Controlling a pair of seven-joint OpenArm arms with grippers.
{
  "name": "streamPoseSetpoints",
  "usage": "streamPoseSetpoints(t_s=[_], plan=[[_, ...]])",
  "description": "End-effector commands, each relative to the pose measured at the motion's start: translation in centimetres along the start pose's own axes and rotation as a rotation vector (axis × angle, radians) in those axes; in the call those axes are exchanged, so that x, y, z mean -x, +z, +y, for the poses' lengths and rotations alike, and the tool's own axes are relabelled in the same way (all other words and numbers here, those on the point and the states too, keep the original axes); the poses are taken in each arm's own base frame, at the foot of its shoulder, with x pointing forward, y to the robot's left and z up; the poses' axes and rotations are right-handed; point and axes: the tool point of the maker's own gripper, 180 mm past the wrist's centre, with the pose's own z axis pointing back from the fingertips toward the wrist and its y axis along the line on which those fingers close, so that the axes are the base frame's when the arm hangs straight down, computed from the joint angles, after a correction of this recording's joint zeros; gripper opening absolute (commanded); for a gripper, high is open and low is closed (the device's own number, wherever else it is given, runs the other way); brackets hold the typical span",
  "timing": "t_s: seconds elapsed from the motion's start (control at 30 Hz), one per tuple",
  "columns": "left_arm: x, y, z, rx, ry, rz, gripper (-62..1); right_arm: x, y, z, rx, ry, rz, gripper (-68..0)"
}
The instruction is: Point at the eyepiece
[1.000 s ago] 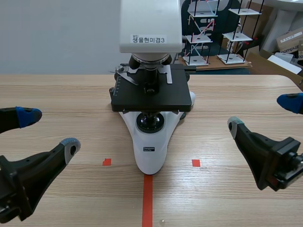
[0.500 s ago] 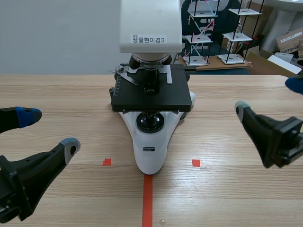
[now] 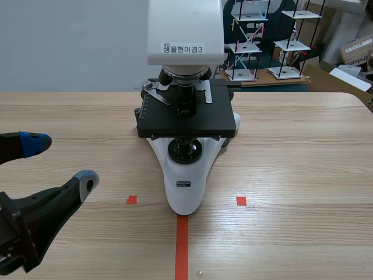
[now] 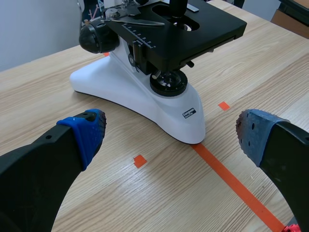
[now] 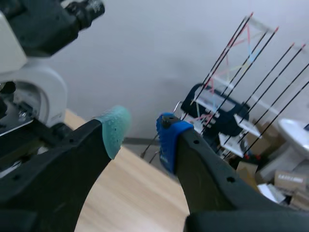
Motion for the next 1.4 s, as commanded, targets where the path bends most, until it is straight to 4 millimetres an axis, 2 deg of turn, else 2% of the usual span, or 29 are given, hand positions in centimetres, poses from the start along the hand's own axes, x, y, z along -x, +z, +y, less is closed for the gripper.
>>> streamPoseSetpoints(t_s=[0.0,0.2,0.4,0.7,1.0,1.17,1.37], plan=[[-0.8,-0.1,-0.5,0.011,0.008,-0.030,-3.9,-1.7,-0.9,-0.5,-0.003,0.026,-0.039,-51.2],[-0.8,-0.1,-0.5,0.011,0.008,-0.030,-3.9,-3.0,-3.6,-0.3,-0.060,0.089,-0.032,-62.5],[-0.9,-0.1,-0.5,0.011,0.008,-0.030,-3.9,-3.9,-6.3,-0.3,-0.090,0.044,-0.052,-66.0],[-0.9,-0.1,-0.5,0.011,0.008,-0.030,-3.9,-5.5,-10.6,-0.6,-0.118,0.008,-0.029,-66.0],[-0.9,-0.1,-0.5,0.011,0.008,-0.030,-3.9,-6.2,-14.0,0.1,-0.170,-0.037,-0.022,-66.0],[-0.8,-0.1,-0.5,0.011,0.007,-0.030,-3.9,-6.2,-14.9,0.2,-0.188,-0.072,-0.019,-66.0],[-0.8,-0.1,-0.5,0.011,0.008,-0.030,-3.9,-6.5,-15.0,0.1,-0.187,-0.070,-0.024,-66.0]])
